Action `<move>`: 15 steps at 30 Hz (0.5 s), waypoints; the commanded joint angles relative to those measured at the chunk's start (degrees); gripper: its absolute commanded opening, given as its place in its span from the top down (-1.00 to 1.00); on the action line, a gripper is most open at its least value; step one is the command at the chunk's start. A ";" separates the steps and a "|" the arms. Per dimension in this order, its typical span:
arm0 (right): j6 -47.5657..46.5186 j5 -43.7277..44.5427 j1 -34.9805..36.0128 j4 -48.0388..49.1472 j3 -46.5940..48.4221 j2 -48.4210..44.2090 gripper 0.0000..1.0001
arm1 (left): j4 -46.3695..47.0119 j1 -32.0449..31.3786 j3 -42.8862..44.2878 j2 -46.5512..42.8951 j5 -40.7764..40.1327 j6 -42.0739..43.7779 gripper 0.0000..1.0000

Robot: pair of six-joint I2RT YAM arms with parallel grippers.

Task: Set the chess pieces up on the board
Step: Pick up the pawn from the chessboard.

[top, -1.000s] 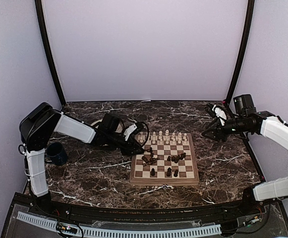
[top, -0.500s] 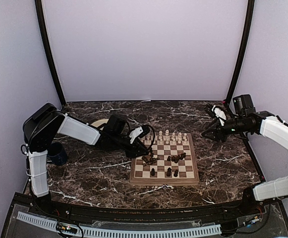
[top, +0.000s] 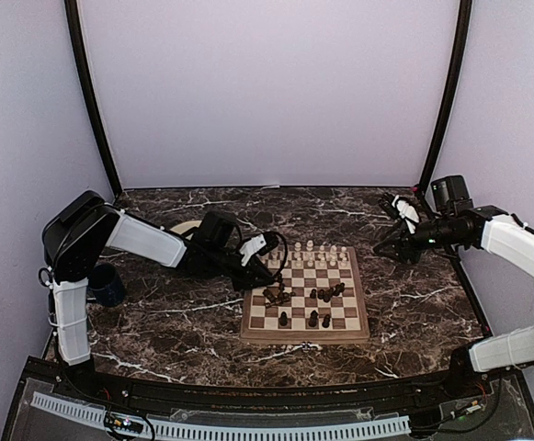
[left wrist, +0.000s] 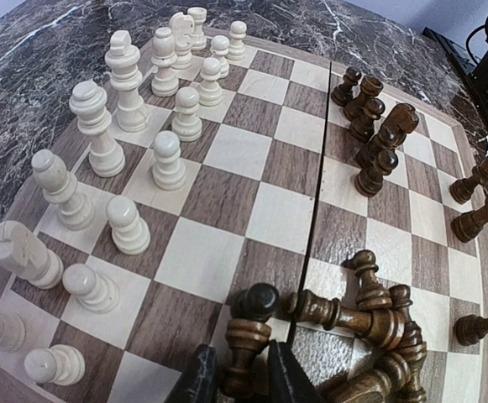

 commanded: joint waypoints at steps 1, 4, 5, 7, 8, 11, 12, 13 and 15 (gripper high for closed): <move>-0.65 -0.55 -0.42 1.35 -0.09 0.52 0.13 | -7.31 -0.18 -0.32 -0.95 -2.44 1.64 0.57; -0.64 -0.53 -0.39 1.35 -0.16 0.46 0.13 | -8.50 -0.15 0.11 -1.19 -2.09 1.92 0.67; -0.58 -0.55 -0.43 1.35 -0.18 0.44 0.13 | -8.99 -0.16 0.37 -1.28 -2.06 2.01 0.71; -0.62 -0.52 -0.39 1.35 -0.14 0.46 0.13 | -10.89 -0.16 1.08 -1.54 -2.01 2.39 0.75; -0.65 -0.57 -0.39 1.35 -0.18 0.44 0.13 | -12.28 -0.16 1.78 -1.86 -2.08 2.68 0.78; -0.71 -0.52 -0.39 1.35 -0.26 0.48 0.13 | -17.72 -0.16 3.84 -3.01 -3.00 3.54 0.84; -0.73 -0.55 -0.41 1.35 -0.27 0.44 0.13 | -20.15 -0.16 4.72 -3.46 -3.64 3.75 0.86; -0.69 -0.55 -0.39 1.36 -0.26 0.53 0.13 | -22.54 -0.16 5.81 -3.85 -4.42 4.01 0.87; -0.68 -0.67 -0.39 1.35 -0.17 0.78 0.13 | -28.16 -0.16 7.63 -4.58 -5.98 4.40 0.87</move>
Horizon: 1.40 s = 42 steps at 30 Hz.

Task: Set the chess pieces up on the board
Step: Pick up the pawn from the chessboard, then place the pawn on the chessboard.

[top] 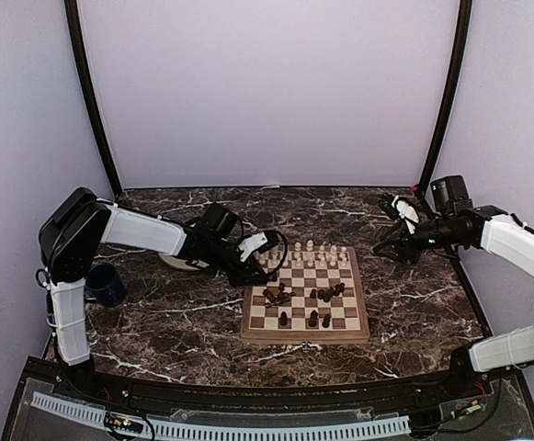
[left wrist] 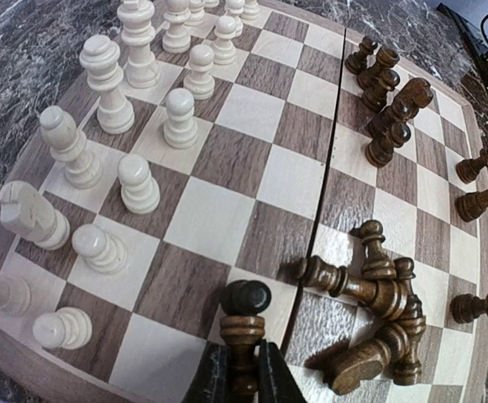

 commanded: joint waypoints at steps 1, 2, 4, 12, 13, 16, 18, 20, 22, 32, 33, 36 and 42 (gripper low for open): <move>-0.61 -0.70 -0.39 1.27 -0.12 0.56 0.13 | -17.50 -0.16 3.86 -3.77 -4.28 1.96 0.87; -0.65 -0.69 -0.39 1.22 -0.06 0.68 0.13 | -19.72 -0.16 4.76 -3.90 -4.67 2.15 0.88; -0.61 -0.86 -0.39 1.11 0.00 0.99 0.13 | -22.96 -0.16 6.09 -4.22 -5.25 2.57 0.88; -0.64 -0.79 -0.41 1.00 -0.01 0.89 0.12 | -25.72 -0.15 6.41 -5.69 -6.64 4.06 0.88; -0.67 -0.79 -0.39 1.00 -0.01 0.96 0.12 | -25.08 -0.16 6.06 -6.08 -6.72 3.95 0.88; -0.54 -1.11 -0.38 0.92 0.08 1.00 0.12 | -20.81 -0.23 3.93 -8.19 -6.08 3.59 0.88; -0.58 -1.59 -0.38 0.76 0.31 1.11 0.12 | -17.00 -0.33 2.25 -9.57 -5.16 3.10 0.88; -0.62 -2.17 -0.39 0.38 0.55 1.25 0.12 | -14.92 -0.42 1.57 -10.28 -4.49 2.65 0.88; -1.03 -2.73 -0.39 -0.54 1.13 1.37 0.12 | -15.37 -0.57 1.98 -10.68 -4.48 2.52 0.88; -3.09 2.83 2.20 -5.05 6.08 2.94 0.13 | -34.95 -2.57 8.76 -15.43 -10.69 -0.17 0.85; -3.31 4.12 2.97 -5.37 6.56 3.51 0.13 | -38.17 -3.35 9.59 -15.49 -11.24 -0.67 0.84; -3.68 6.68 5.18 -4.95 6.57 4.97 0.14 | -46.80 -6.05 12.55 -14.39 -14.75 -2.39 0.84; -3.41 8.50 6.23 -3.93 6.50 6.90 0.17 | -58.49 -11.66 17.21 -8.98 -25.52 -5.01 0.83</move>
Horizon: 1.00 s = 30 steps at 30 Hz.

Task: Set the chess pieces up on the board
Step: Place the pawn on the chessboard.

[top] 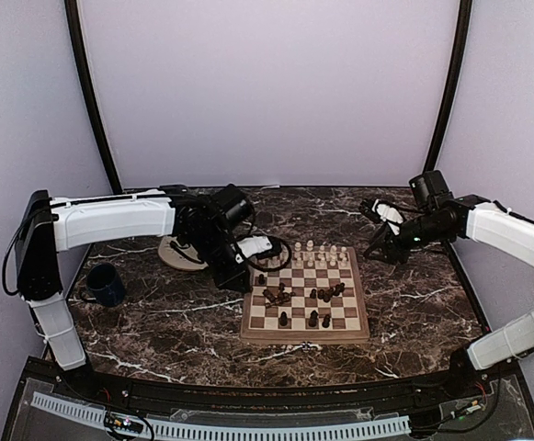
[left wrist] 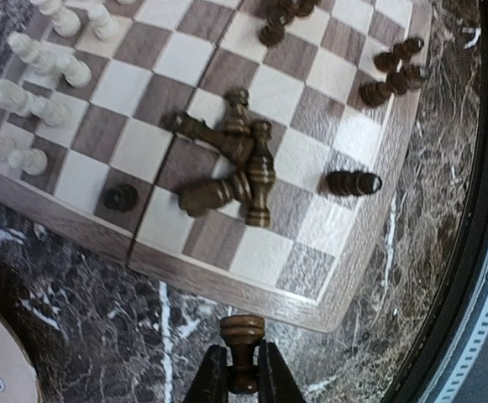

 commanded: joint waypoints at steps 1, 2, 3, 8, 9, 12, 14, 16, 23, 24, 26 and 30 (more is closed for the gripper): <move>-0.20 2.98 0.40 0.35 0.65 0.32 0.17 | -13.57 -3.54 3.69 3.92 -9.56 -2.49 0.83; -0.10 3.25 0.38 0.82 -0.06 -0.09 0.17 | -14.84 -4.41 4.66 4.98 -10.77 -2.51 0.84; 0.09 3.66 0.42 1.45 -0.70 -0.49 0.17 | -15.39 -5.51 5.40 5.91 -11.65 -2.35 0.84; 0.38 4.77 0.37 2.95 -2.73 -1.86 0.17 | -16.16 -8.42 9.70 10.46 -13.08 -1.16 0.83; 0.33 4.90 0.37 2.96 -2.79 -1.96 0.17 | -16.47 -8.85 10.68 11.28 -13.15 -0.99 0.83; 0.23 5.05 0.43 3.33 -3.16 -2.34 0.17 | -17.50 -9.85 13.73 13.56 -13.08 -0.17 0.83; 0.13 5.15 0.35 3.39 -3.34 -2.43 0.17 | -18.07 -10.24 15.25 14.92 -13.44 0.23 0.81; 0.01 5.20 0.36 3.55 -3.59 -2.57 0.17 | -18.68 -10.37 16.23 16.12 -14.43 0.27 0.77; 0.02 4.84 0.35 3.97 -4.11 -3.01 0.16 | -19.13 -11.05 17.13 17.78 -14.51 0.16 0.70; -0.02 4.71 0.36 3.93 -4.09 -2.94 0.17 | -19.22 -11.16 17.16 17.95 -14.71 0.09 0.68; -0.08 4.52 0.35 3.92 -4.08 -2.82 0.17 | -19.15 -11.28 17.24 18.10 -15.15 -0.22 0.63; -0.05 4.34 0.37 3.84 -3.95 -2.54 0.16 | -19.14 -11.35 17.79 17.82 -15.50 -0.79 0.42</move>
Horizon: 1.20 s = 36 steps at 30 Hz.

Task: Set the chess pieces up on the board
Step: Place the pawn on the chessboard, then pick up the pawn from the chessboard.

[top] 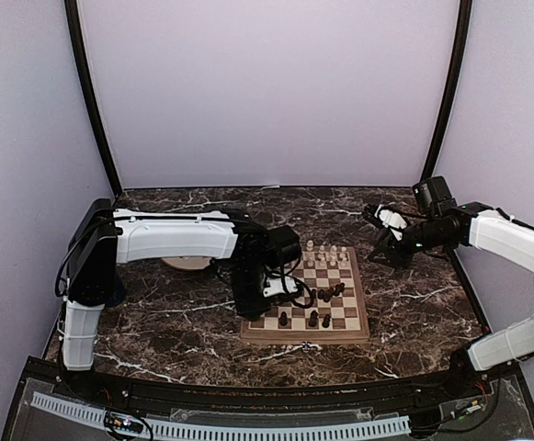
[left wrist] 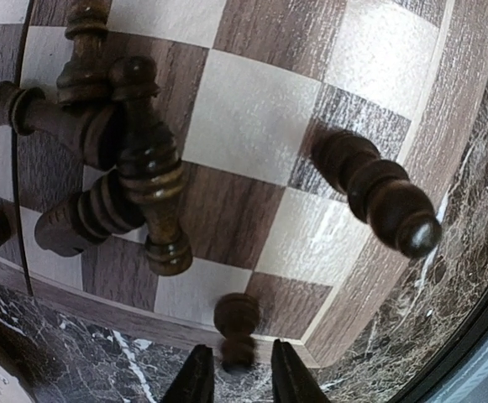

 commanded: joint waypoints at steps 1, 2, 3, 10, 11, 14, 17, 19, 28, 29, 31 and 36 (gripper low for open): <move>0.17 -0.59 0.09 1.55 -0.34 -0.57 0.16 | -1.80 -0.44 2.22 -0.67 -1.12 -0.24 0.38; 0.21 -0.60 0.13 1.54 -0.35 -0.52 0.15 | -1.52 -0.44 2.39 -1.03 -1.23 -0.16 0.34; 0.16 -0.52 0.18 1.54 -0.35 -0.49 0.16 | -1.40 -0.44 2.61 -1.54 -1.13 -0.01 0.32; 0.23 -0.25 0.15 1.71 -0.39 -0.23 0.15 | 3.49 0.77 2.50 -7.54 -2.96 -0.07 0.27; 0.25 -0.20 0.12 1.72 -0.41 -0.03 0.15 | 5.30 1.70 1.85 -8.14 -3.83 -1.07 0.27; 0.23 -0.07 0.15 1.72 -0.42 0.11 0.15 | 9.79 5.31 1.15 -8.74 -5.00 -4.95 0.23; 0.22 0.03 0.11 1.85 -0.55 0.13 0.15 | 16.39 7.62 -1.65 -9.53 -4.03 -7.13 0.21; 0.25 0.15 0.12 1.89 -0.78 0.21 0.15 | 19.70 8.57 -2.95 -9.33 -3.60 -7.99 0.20; 0.25 0.88 0.09 2.17 -1.11 0.09 0.15 | 24.16 10.45 -3.46 -4.82 1.61 -8.90 0.15; 0.28 0.98 0.11 2.20 -1.18 0.11 0.15 | 24.18 10.46 -3.44 -4.20 1.94 -8.90 0.16; 0.26 1.08 0.10 2.24 -1.21 0.20 0.15 | 24.27 10.46 -3.46 -3.47 2.44 -8.90 0.18; 0.15 1.07 0.15 2.25 -1.26 0.37 0.15 | 23.49 10.46 -3.37 -1.96 0.58 -8.64 0.22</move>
